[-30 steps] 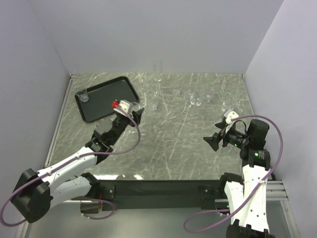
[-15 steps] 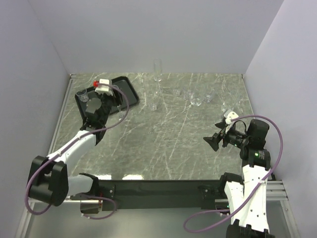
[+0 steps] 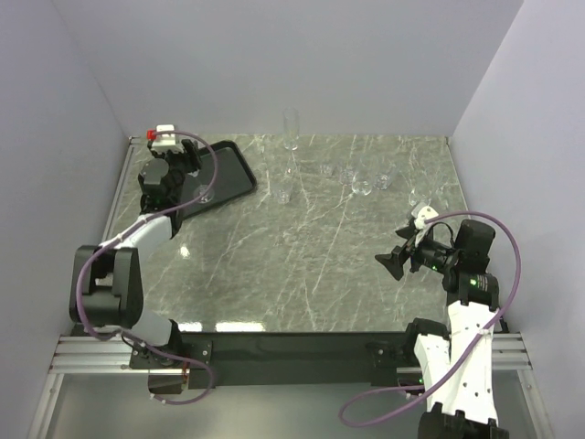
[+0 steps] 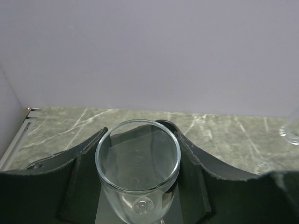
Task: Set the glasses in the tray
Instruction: Place the glass into the tray
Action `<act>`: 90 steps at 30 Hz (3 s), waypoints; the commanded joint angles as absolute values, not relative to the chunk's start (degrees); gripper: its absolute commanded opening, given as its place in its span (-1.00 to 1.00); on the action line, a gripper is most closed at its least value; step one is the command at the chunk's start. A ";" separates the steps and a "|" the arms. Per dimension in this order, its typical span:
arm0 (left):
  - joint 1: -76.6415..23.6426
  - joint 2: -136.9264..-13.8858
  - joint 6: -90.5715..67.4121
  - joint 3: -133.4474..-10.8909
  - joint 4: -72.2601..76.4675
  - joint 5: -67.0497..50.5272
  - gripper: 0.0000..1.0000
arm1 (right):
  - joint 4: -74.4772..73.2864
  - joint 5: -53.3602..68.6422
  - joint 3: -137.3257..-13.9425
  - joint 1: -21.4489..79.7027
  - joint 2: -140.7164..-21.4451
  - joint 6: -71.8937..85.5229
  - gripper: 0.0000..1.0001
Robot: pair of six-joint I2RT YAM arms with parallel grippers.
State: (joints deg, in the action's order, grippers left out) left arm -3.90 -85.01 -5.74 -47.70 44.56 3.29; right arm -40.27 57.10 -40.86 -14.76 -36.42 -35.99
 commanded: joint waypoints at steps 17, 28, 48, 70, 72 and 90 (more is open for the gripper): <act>4.30 -102.74 -5.27 -66.00 54.23 -1.23 -0.74 | -43.15 58.36 -43.24 -14.59 -39.64 -38.41 0.83; 5.98 -109.95 -4.04 -75.84 51.59 -1.32 -0.73 | -43.94 58.97 -43.77 -14.59 -40.96 -38.85 0.82; 7.91 -114.43 -2.90 -79.10 48.87 -0.70 -0.68 | -44.21 58.62 -43.86 -14.68 -41.66 -39.20 0.82; 8.96 -114.61 -1.41 -78.14 48.78 -1.14 -0.49 | -43.86 58.71 -43.95 -14.76 -41.92 -38.94 0.82; 8.96 -114.44 -1.49 -77.70 48.95 -1.14 -0.39 | -43.95 58.71 -43.95 -14.77 -41.84 -38.85 0.82; 8.96 -110.39 -1.49 -72.95 50.36 -2.37 0.26 | -43.77 58.89 -43.95 -14.68 -41.31 -38.67 0.82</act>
